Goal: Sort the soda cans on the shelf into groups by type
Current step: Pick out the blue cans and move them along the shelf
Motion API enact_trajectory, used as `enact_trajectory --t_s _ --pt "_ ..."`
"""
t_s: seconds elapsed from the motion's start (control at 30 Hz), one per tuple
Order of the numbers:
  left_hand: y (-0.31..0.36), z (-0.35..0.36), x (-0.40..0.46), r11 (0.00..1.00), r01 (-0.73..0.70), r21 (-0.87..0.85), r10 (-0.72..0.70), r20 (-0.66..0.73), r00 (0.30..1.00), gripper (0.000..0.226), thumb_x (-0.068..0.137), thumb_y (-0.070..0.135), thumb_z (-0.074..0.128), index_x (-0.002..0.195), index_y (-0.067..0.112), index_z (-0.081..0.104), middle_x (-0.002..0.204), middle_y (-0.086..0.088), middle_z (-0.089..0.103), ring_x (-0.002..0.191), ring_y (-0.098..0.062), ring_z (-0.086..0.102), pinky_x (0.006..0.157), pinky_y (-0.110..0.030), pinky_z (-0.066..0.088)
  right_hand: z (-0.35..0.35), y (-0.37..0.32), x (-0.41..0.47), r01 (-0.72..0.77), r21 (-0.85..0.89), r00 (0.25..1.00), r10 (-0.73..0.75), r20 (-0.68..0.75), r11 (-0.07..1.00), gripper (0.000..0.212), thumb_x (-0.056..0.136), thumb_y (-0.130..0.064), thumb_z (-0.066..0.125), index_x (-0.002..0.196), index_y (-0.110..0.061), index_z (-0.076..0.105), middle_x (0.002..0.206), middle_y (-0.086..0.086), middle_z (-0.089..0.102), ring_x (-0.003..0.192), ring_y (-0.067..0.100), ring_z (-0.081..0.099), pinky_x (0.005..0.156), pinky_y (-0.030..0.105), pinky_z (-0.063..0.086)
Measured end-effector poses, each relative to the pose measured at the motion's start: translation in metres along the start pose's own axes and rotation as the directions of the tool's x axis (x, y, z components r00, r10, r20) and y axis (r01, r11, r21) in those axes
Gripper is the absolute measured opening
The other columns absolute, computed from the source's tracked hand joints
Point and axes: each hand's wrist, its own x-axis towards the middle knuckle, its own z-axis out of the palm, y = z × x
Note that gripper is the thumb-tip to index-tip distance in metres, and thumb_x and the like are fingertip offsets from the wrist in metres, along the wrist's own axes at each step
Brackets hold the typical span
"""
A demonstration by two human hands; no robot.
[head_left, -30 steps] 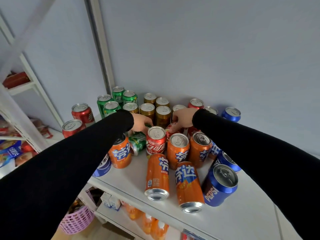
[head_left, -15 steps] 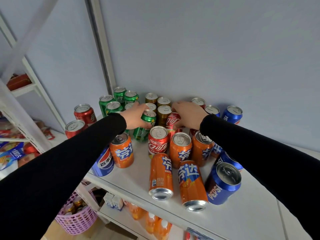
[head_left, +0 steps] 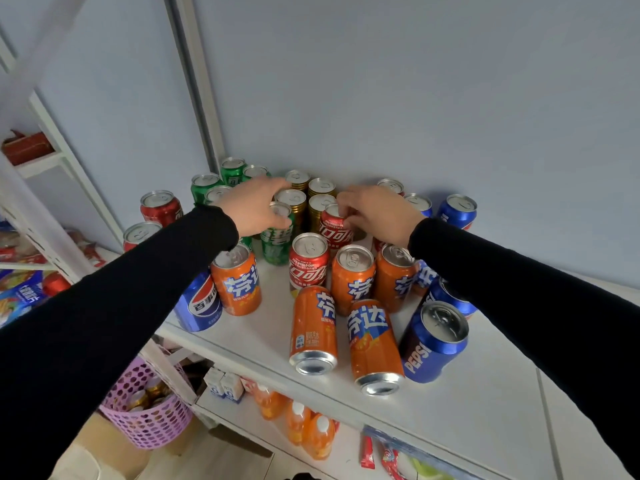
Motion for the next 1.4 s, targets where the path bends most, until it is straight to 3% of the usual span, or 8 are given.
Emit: enact_trajectory --t_s 0.17,0.3,0.5,0.63,0.8,1.0,1.23,1.4 --pt "0.03 0.003 -0.054 0.987 -0.069 -0.143 0.029 -0.265 0.964 0.044 0.091 0.036 0.069 0.131 0.026 0.053 0.127 0.001 0.058 0.116 -0.016 0.056 0.098 -0.04 0.049 -0.004 0.005 -0.011 -0.001 0.142 0.999 0.006 -0.035 0.99 0.008 0.093 -0.021 0.066 0.098 -0.021 0.07 0.1 -0.008 0.064 0.094 0.013 0.06 0.086 0.039 0.05" --pt "0.054 0.024 -0.096 0.971 -0.064 -0.229 -0.007 -0.297 0.955 0.035 0.089 0.036 0.071 0.116 0.023 0.053 0.116 0.009 0.057 0.104 -0.009 0.057 0.091 -0.034 0.052 -0.021 0.018 -0.035 -0.073 0.292 0.989 0.106 -0.101 0.954 0.016 0.093 -0.021 0.067 0.107 -0.019 0.072 0.107 -0.005 0.068 0.099 0.013 0.063 0.089 0.032 0.048" --pt "0.061 0.065 -0.122 0.961 0.124 -0.249 -0.147 -0.078 0.986 0.039 0.086 0.056 0.066 0.104 0.025 0.05 0.106 0.009 0.06 0.091 -0.006 0.059 0.07 -0.021 0.045 -0.048 0.056 -0.084 -0.276 0.36 0.954 0.301 -0.014 0.891 0.011 0.09 -0.023 0.07 0.101 -0.021 0.074 0.098 -0.009 0.071 0.091 0.011 0.065 0.086 0.028 0.046" --pt "0.063 0.081 -0.122 0.943 0.242 -0.228 -0.239 0.04 0.97 0.054 0.08 0.071 0.061 0.108 0.025 0.051 0.107 0.008 0.061 0.09 -0.009 0.06 0.077 -0.032 0.051 -0.045 0.068 -0.109 -0.377 0.324 0.926 0.356 0.124 0.868 0.014 0.089 -0.024 0.071 0.103 -0.022 0.074 0.091 -0.007 0.073 0.085 0.012 0.065 0.077 0.024 0.045" --pt "0.061 0.086 -0.12 0.91 0.333 -0.246 -0.29 0.195 0.937 0.073 0.07 0.085 0.056 0.12 0.031 0.051 0.108 0.011 0.06 0.095 -0.01 0.061 0.082 -0.033 0.051 -0.029 0.081 -0.129 -0.423 0.082 0.895 0.402 0.193 0.903 0.026 0.091 -0.033 0.069 0.114 -0.02 0.069 0.105 -0.003 0.072 0.098 0.018 0.062 0.083 0.026 0.039" --pt "0.064 0.082 -0.115 0.753 0.452 -0.478 -0.285 0.383 0.879 0.069 0.073 0.064 0.07 0.125 0.022 0.057 0.101 0.007 0.068 0.083 -0.011 0.07 0.063 -0.021 0.054 -0.008 0.098 -0.139 -0.555 -0.072 0.807 0.558 0.193 0.829 0.048 0.091 -0.053 0.062 0.117 -0.012 0.065 0.11 0.01 0.068 0.095 0.025 0.06 0.081 0.028 0.04" --pt "0.07 0.085 -0.113 0.696 0.524 -0.491 -0.291 0.474 0.831 0.074 0.066 0.071 0.068 0.119 0.021 0.056 0.102 -0.003 0.072 0.086 -0.021 0.075 0.076 -0.036 0.062 -0.001 0.102 -0.139 -0.662 0.14 0.728 0.587 0.354 0.737 0.05 0.092 -0.051 0.061 0.12 -0.01 0.056 0.11 0.004 0.063 0.097 0.022 0.058 0.088 0.031 0.046" --pt "0.068 0.084 -0.117 0.602 0.541 -0.587 -0.322 0.442 0.837 0.057 0.079 0.051 0.075 0.123 0.019 0.058 0.105 -0.003 0.071 0.091 -0.02 0.071 0.068 -0.031 0.057 0.005 0.111 -0.149 -0.72 0.371 0.694 0.594 0.407 0.587 0.054 0.089 -0.049 0.067 0.129 -0.015 0.056 0.116 0.003 0.063 0.105 0.023 0.061 0.094 0.032 0.048"
